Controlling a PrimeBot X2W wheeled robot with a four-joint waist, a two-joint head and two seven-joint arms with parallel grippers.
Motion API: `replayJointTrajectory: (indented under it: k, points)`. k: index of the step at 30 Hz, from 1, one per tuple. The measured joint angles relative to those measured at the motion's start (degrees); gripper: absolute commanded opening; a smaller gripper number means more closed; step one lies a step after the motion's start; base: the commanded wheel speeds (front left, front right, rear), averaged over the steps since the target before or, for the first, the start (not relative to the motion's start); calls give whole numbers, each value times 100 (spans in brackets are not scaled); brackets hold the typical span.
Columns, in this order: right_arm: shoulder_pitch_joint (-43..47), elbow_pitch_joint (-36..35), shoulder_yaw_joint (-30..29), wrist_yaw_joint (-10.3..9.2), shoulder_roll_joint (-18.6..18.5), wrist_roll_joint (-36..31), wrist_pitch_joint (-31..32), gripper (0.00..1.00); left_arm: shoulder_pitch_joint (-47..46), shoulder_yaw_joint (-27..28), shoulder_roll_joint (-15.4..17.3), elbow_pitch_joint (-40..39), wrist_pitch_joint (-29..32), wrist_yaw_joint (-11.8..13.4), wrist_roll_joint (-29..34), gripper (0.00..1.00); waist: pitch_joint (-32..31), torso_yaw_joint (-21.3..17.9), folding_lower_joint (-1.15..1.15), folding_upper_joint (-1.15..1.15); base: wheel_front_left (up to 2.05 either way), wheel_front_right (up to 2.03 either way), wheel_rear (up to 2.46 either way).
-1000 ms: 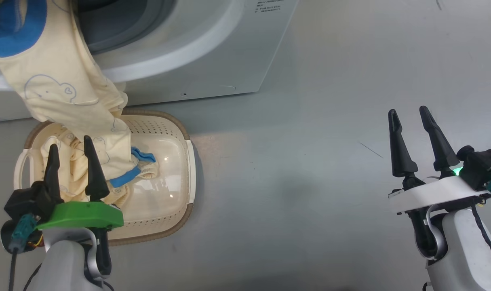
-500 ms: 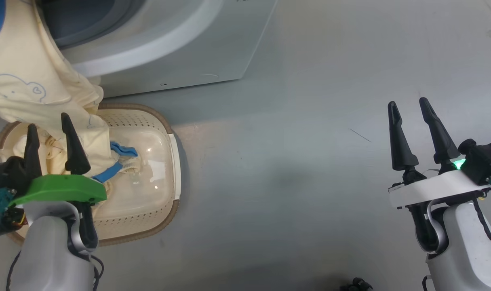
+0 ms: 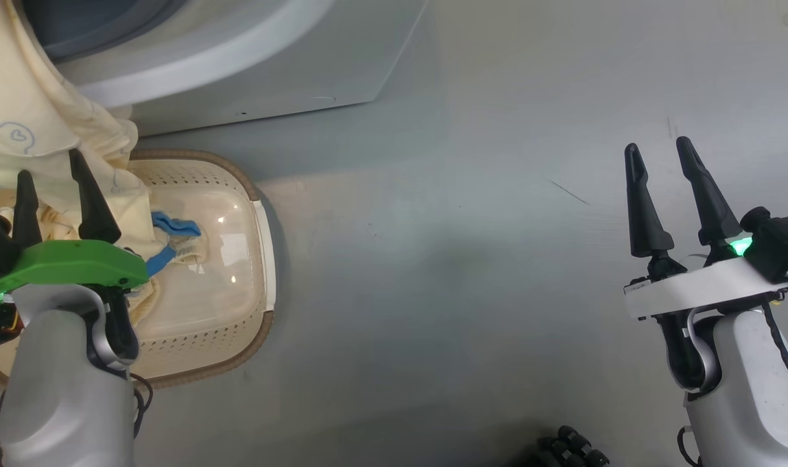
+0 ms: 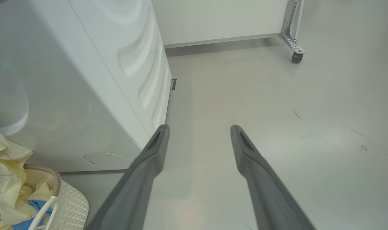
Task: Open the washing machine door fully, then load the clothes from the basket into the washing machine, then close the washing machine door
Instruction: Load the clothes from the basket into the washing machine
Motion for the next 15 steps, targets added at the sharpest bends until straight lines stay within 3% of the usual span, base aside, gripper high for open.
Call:
replayJointTrajectory:
  k: [15]
  points:
    - [-112,-81,69,0,-2,2,0,100,-869,263,96,734,-26,-110,-292,100,347,-116,0,0,0,0,0]
